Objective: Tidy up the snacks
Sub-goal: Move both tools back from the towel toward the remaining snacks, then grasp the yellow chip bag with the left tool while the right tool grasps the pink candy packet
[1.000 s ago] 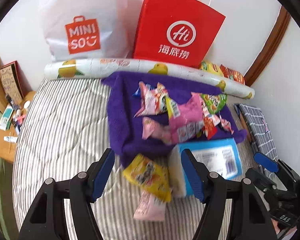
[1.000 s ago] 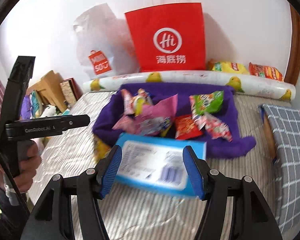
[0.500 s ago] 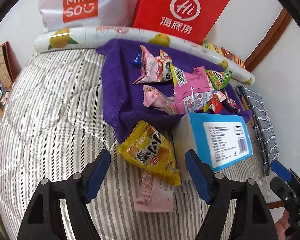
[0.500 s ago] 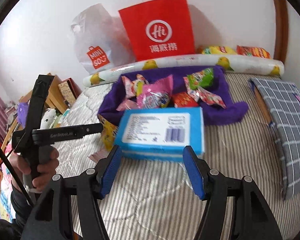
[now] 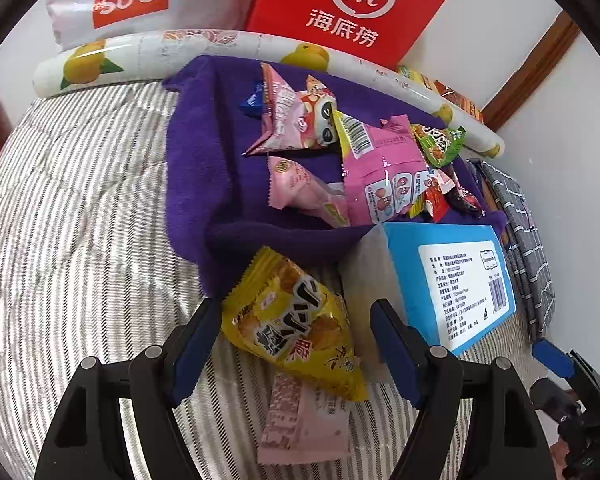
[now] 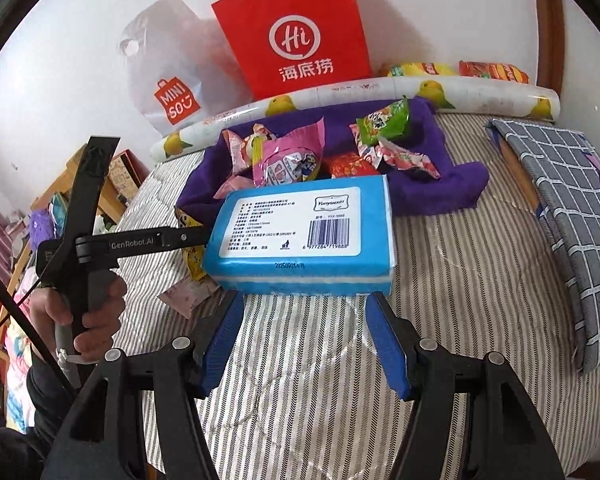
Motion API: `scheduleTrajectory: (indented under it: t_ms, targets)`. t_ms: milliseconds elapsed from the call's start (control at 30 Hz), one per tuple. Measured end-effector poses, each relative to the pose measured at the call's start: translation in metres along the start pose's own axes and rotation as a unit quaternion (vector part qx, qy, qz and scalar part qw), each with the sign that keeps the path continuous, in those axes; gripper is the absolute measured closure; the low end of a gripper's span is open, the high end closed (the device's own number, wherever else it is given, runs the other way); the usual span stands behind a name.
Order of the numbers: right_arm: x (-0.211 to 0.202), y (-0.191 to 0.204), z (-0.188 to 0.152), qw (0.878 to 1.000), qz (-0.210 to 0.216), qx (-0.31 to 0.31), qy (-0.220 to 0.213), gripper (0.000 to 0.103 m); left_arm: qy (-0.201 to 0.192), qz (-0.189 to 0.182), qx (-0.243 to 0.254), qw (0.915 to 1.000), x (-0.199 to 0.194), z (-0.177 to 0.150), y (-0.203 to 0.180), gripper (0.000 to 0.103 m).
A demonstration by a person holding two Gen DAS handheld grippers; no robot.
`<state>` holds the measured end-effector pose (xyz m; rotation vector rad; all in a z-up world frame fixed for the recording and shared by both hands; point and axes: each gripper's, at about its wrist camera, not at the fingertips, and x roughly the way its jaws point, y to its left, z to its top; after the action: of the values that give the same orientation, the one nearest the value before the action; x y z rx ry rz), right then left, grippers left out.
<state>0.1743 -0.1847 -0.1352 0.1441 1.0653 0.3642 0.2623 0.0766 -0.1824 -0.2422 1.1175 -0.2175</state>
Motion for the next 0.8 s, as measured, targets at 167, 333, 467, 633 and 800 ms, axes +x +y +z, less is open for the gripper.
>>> scheduleTrajectory:
  t_ms: [167,333,467,633,800]
  targets:
    - [0.004,0.006,-0.005,1.000,-0.009,-0.015,0.007,0.040,-0.006,0.003,0.004,1.0000,0.003,-0.001,-0.001,0.034]
    - [0.005,0.010,-0.007,1.000,-0.007,-0.016,0.008,0.040,-0.012,-0.006,-0.003,0.9999,-0.002,-0.003,0.005,0.043]
    - [0.005,0.015,-0.007,1.000,-0.005,-0.019,0.008,0.040,-0.021,-0.011,-0.004,0.9997,-0.014,-0.007,0.009,0.050]
    - [0.009,0.026,-0.007,1.000,-0.003,-0.022,0.012,0.040,-0.033,-0.013,-0.006,0.9994,-0.030,-0.014,0.014,0.053]
    - [0.019,0.042,-0.008,0.999,0.005,-0.028,0.019,0.040,-0.047,-0.018,-0.006,0.9987,-0.048,-0.021,0.021,0.053]
